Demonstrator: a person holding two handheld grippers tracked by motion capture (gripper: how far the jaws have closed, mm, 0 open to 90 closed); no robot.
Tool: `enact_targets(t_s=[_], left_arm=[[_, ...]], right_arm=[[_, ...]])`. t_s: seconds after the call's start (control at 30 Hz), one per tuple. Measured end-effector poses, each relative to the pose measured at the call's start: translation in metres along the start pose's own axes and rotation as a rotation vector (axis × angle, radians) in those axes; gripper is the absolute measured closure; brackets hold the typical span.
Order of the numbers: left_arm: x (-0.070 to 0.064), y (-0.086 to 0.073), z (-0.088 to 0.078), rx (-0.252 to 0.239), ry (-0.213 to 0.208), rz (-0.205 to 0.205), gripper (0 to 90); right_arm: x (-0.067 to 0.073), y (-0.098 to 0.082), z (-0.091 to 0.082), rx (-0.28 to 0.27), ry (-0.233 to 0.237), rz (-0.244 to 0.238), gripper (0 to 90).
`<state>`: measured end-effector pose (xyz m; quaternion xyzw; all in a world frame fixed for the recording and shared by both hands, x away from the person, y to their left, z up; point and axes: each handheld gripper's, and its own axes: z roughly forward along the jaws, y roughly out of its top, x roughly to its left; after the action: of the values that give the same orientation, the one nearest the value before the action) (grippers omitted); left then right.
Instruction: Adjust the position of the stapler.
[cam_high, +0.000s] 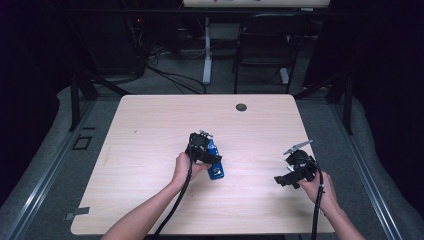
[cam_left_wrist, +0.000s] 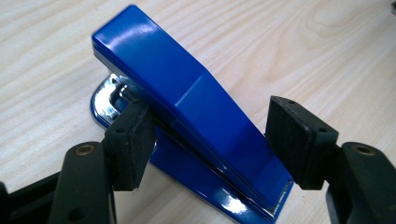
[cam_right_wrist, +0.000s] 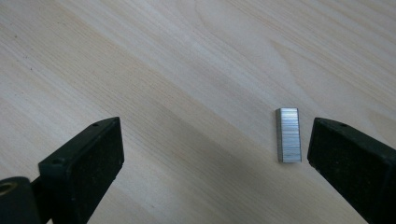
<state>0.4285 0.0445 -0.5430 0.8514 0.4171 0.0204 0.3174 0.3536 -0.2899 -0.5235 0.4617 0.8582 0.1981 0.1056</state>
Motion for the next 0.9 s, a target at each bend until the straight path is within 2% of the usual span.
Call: enact_targets(t_s=[0.13,0.33,0.43,0.57,0.9], left_arm=[[-0.005,-0.001,0.001,-0.003,0.009,0.012,36.6],[-0.006,-0.002,0.001,0.000,-0.001,0.016,37.6],[-0.008,-0.002,0.002,0.004,-0.015,0.026,40.9],[-0.015,-0.003,0.003,0.007,-0.007,0.043,44.8],[-0.015,-0.007,0.001,0.004,-0.032,0.047,46.6]], right_arm=[[0.000,0.000,0.001,0.002,0.009,0.005,3.3],[0.002,0.001,0.000,-0.001,0.004,-0.002,3.3],[0.001,0.001,0.000,-0.003,0.006,0.001,3.3],[0.001,0.000,0.000,-0.004,0.009,0.002,3.3],[0.001,0.001,0.000,0.002,0.009,-0.004,3.4]])
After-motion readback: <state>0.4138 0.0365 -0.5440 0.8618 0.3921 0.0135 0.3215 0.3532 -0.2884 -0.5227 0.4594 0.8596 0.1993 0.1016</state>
